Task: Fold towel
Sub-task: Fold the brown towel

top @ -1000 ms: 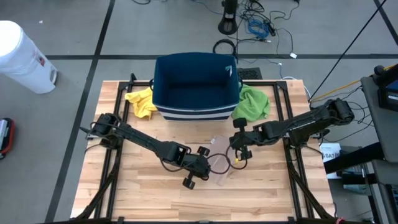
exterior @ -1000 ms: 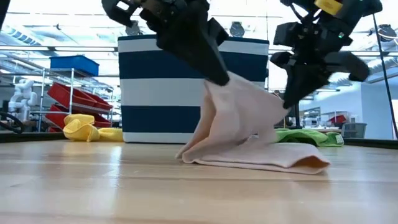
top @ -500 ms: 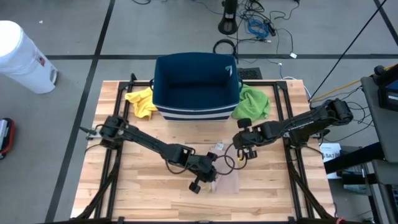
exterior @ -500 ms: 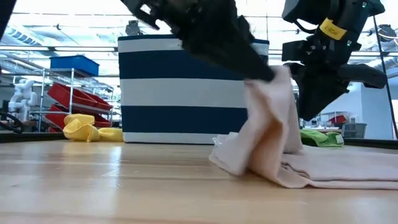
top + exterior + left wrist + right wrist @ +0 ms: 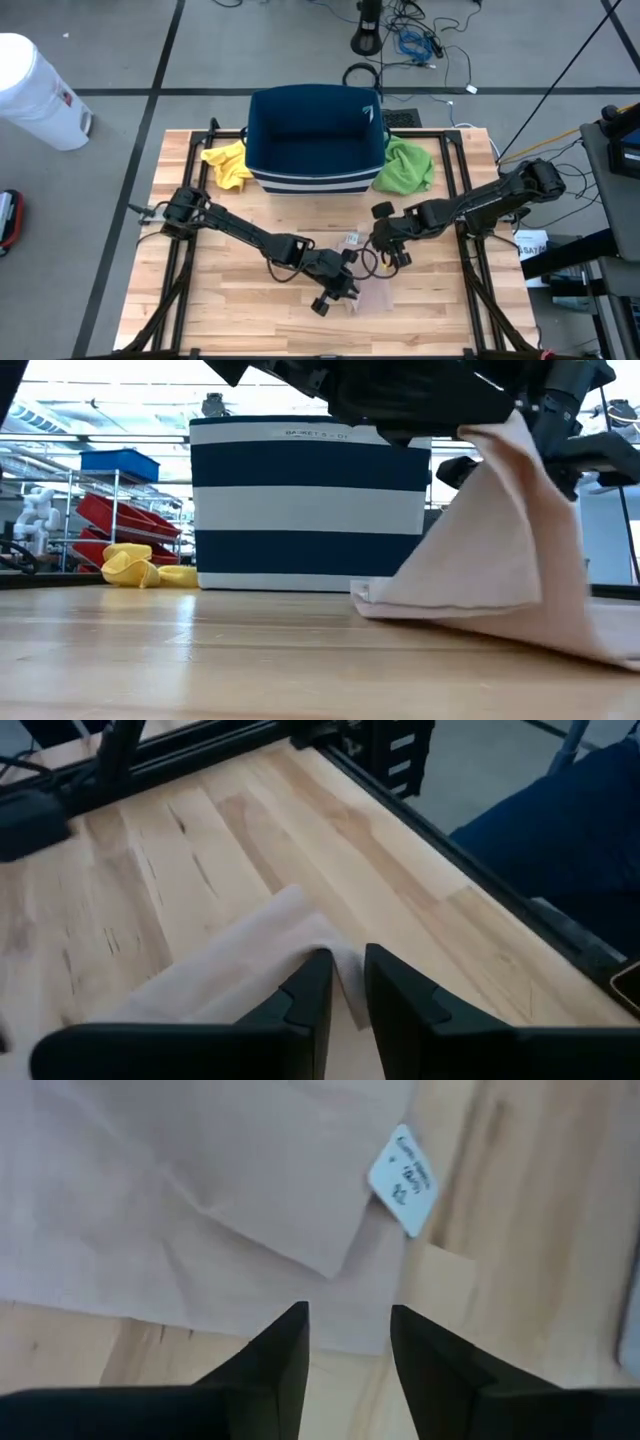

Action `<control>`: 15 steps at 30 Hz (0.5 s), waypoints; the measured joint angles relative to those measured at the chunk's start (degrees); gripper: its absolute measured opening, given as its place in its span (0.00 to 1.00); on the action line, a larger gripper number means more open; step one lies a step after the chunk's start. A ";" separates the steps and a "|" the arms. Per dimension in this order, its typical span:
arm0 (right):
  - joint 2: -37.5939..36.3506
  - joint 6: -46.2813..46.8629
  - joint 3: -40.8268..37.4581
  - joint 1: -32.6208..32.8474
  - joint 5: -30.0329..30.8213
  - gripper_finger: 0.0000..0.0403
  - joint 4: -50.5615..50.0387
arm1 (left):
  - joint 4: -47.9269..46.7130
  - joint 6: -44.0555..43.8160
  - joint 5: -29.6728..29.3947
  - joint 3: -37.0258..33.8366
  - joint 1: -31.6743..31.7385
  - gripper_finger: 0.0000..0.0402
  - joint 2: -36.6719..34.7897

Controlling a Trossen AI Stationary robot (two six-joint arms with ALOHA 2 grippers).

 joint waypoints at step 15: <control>8.28 -7.02 0.04 5.94 3.39 0.27 8.73 | 0.55 -0.15 -0.53 0.00 0.20 0.18 0.28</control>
